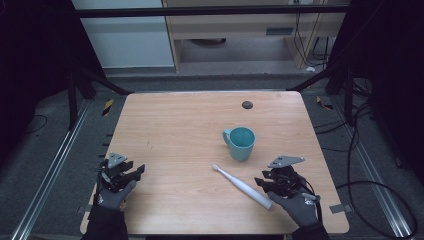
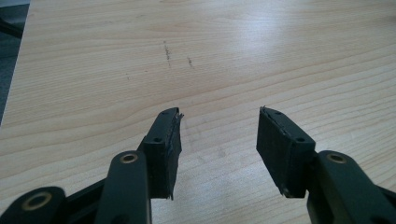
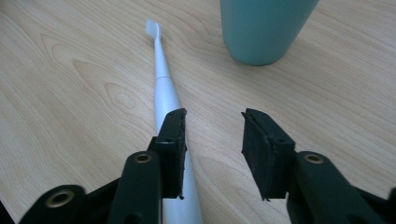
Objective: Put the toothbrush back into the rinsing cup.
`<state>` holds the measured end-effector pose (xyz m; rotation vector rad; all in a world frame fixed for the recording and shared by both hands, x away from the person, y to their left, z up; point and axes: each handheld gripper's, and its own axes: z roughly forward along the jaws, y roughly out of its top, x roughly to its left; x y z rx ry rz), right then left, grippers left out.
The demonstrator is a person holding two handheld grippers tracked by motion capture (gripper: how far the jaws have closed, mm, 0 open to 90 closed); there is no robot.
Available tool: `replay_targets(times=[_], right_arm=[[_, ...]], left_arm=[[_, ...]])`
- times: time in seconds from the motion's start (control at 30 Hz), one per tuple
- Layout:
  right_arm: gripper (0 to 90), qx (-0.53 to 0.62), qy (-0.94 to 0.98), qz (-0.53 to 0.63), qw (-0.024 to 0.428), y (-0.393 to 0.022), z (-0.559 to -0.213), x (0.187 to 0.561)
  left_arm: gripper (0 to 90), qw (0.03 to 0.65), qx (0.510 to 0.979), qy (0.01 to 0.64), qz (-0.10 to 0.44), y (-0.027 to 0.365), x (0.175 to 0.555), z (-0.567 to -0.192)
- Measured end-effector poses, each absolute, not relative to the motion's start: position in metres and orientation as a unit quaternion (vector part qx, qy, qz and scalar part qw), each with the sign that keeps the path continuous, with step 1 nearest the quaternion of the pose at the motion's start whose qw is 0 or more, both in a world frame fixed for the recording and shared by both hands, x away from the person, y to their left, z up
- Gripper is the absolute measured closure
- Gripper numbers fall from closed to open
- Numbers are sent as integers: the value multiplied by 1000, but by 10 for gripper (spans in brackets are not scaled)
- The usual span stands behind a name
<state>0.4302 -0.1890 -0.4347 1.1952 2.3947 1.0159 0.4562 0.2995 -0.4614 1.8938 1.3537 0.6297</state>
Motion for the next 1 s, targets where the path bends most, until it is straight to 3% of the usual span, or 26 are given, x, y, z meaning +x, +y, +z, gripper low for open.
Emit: replay_targets(times=[0.33,1.0], right_arm=[[486,409,843,324,132,-177,-424,437],[478,366,891,248,100,-143,-428,451]], left_arm=[[480,355,735,524,242,301,457,-462],[475,354,735,524,243,303,457,-462]])
